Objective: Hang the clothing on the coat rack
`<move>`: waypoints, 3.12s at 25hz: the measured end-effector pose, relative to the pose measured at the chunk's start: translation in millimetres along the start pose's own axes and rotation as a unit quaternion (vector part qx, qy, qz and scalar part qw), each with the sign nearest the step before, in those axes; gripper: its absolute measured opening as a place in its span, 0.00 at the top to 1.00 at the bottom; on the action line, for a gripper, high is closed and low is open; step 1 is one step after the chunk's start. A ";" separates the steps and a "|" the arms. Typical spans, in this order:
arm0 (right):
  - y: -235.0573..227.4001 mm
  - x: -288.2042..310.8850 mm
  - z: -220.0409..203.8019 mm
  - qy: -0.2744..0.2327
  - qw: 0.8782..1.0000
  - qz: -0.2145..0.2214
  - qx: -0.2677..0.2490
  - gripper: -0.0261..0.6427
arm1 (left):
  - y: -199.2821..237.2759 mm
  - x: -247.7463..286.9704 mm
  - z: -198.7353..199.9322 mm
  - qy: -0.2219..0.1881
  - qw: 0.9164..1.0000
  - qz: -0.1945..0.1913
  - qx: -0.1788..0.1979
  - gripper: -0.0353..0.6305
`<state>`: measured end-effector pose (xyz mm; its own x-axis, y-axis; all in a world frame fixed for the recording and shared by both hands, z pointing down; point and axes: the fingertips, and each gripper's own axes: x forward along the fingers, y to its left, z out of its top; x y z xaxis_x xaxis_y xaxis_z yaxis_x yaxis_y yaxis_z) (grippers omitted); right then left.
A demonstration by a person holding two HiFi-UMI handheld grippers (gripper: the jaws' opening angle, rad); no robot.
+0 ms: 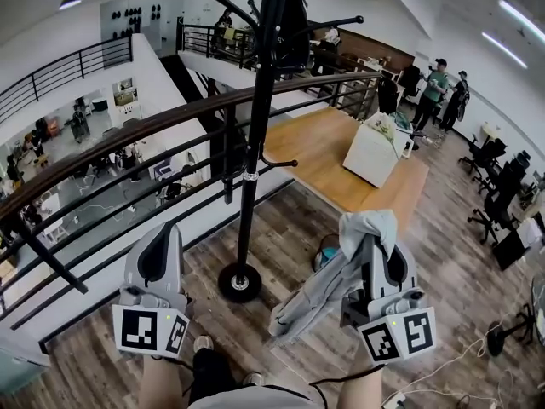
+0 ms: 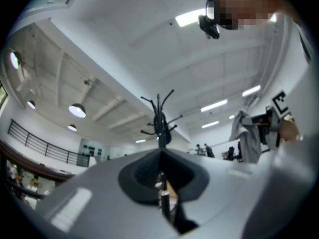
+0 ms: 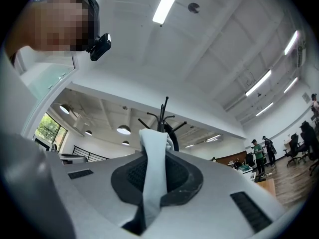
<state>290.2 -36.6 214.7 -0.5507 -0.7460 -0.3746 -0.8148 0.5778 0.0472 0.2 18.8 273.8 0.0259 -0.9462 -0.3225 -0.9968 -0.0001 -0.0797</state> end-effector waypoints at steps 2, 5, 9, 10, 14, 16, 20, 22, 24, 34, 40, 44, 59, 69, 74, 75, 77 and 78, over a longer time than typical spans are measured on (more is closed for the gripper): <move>-6.5 3.9 -3.6 0.004 1.000 -0.007 -0.002 0.95 | -1.8 11.0 -5.1 0.001 1.000 -0.008 -0.005 0.93; -7.9 19.5 -9.5 0.009 1.000 -0.020 -0.002 0.95 | 7.7 31.9 -11.1 0.001 1.000 -0.023 -0.010 0.93; -5.0 47.6 -17.4 0.016 0.999 -0.036 -0.011 0.95 | 28.4 60.8 -20.6 0.001 0.999 -0.041 -0.018 0.93; -4.2 54.9 -20.0 0.016 0.999 -0.039 -0.014 0.95 | 33.9 67.5 -24.0 0.001 0.999 -0.045 -0.019 0.93; -2.1 79.1 -24.3 0.013 0.998 -0.052 -0.025 0.95 | 53.9 88.3 -33.8 -0.003 0.998 -0.057 -0.023 0.93; -1.5 89.1 -23.0 0.010 0.998 -0.056 -0.028 0.95 | 61.2 96.5 -36.5 -0.007 0.998 -0.064 -0.026 0.93; -0.3 117.9 -19.3 0.004 0.998 -0.061 -0.033 0.95 | 76.2 119.1 -45.5 -0.012 0.996 -0.078 -0.033 0.93; -0.9 134.9 -13.6 -0.001 0.997 -0.062 -0.038 0.95 | 82.0 133.2 -48.8 -0.014 0.995 -0.087 -0.037 0.93; -3.8 151.8 -5.5 -0.007 0.997 -0.062 -0.041 0.95 | 84.9 147.5 -50.1 -0.017 0.994 -0.097 -0.041 0.93; -20.2 223.6 17.5 -0.013 0.995 -0.069 -0.064 0.95 | 96.9 193.3 -65.1 -0.028 0.989 -0.135 -0.058 0.93; -23.1 264.1 43.9 -0.025 0.994 -0.068 -0.084 0.95 | 111.1 210.8 -70.0 -0.029 0.987 -0.146 -0.058 0.93; -22.1 286.0 59.3 -0.032 0.992 -0.069 -0.102 0.95 | 121.8 218.0 -76.7 -0.031 0.987 -0.149 -0.060 0.93; -14.0 327.8 62.4 -0.011 0.989 -0.078 -0.122 0.95 | 146.3 233.3 -87.9 -0.024 0.986 -0.152 -0.071 0.93; -20.3 324.4 39.5 0.020 0.990 -0.083 -0.114 0.95 | 141.0 235.9 -91.0 -0.022 0.984 -0.159 -0.076 0.93; -31.4 324.8 34.3 0.025 0.991 -0.087 -0.096 0.95 | 142.2 236.6 -94.4 -0.020 0.985 -0.155 -0.078 0.93; -32.1 325.0 33.4 0.026 0.991 -0.088 -0.095 0.95 | 142.5 236.4 -95.0 -0.019 0.985 -0.155 -0.078 0.93; -33.2 325.4 31.7 0.027 0.991 -0.090 -0.095 0.95 | 142.4 236.4 -96.0 -0.018 0.985 -0.155 -0.076 0.93; -34.5 325.5 31.4 0.027 0.991 -0.091 -0.095 0.95 | 142.1 236.7 -96.2 -0.018 0.985 -0.155 -0.076 0.93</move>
<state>144.8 -288.9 62.0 -0.3961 -0.8515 -0.3436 -0.9182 0.3633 0.1580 -142.5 -236.3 276.9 0.3298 -0.8813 -0.3385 -0.9407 -0.3372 -0.0387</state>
